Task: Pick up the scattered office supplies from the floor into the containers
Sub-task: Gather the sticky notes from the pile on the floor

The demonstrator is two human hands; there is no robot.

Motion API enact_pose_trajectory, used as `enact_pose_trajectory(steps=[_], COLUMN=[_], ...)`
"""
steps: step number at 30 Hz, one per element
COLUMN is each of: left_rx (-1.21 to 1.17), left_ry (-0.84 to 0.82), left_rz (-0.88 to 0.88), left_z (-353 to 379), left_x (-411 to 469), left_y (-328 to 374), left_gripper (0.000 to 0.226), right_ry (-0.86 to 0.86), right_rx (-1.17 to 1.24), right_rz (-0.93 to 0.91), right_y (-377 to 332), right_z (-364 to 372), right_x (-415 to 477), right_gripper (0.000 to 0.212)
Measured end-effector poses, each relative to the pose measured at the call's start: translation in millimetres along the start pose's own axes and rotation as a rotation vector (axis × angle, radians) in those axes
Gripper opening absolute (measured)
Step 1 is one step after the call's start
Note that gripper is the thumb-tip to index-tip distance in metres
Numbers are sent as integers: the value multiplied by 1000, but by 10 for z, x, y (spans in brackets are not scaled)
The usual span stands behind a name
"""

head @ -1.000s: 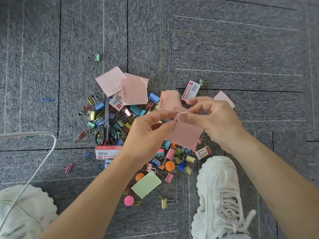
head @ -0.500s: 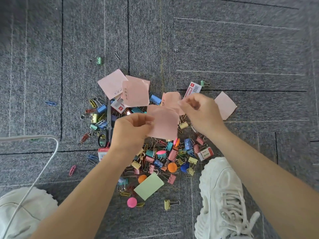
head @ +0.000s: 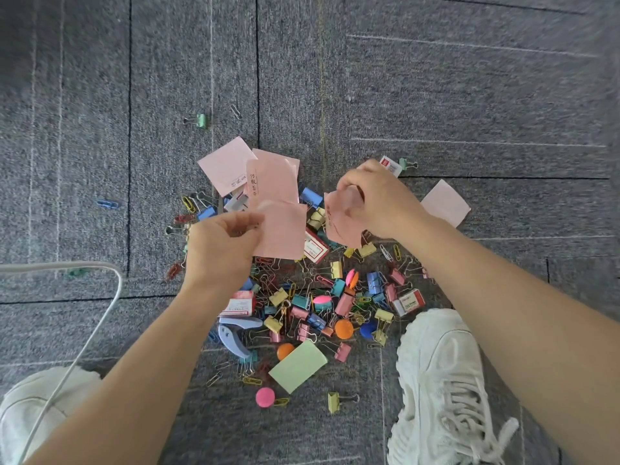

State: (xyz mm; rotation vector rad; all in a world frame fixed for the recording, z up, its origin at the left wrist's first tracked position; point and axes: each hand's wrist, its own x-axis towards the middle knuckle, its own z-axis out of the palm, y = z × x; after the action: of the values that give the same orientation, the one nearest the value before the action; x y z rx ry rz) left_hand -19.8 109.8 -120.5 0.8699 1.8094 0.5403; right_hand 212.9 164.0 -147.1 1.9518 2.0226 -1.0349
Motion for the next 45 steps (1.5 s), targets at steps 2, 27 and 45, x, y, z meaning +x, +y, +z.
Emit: enact_pose_trajectory(steps=[2,27,45], left_rx=[-6,70,-115], left_ry=[-14,-150,-356], left_rz=[-6,188,139], left_z=[31,370,382], left_x=[-4,-219,-248], left_y=[-16,393,350], left_gripper=[14,25,17], right_ry=[-24,408,142], right_rx=[-62,880,202], right_rz=[-49,-193,-287], right_y=[71,-15,-48], right_z=[34,-394,-468], right_x=[-16,-913,-735], right_gripper=[50,9,22])
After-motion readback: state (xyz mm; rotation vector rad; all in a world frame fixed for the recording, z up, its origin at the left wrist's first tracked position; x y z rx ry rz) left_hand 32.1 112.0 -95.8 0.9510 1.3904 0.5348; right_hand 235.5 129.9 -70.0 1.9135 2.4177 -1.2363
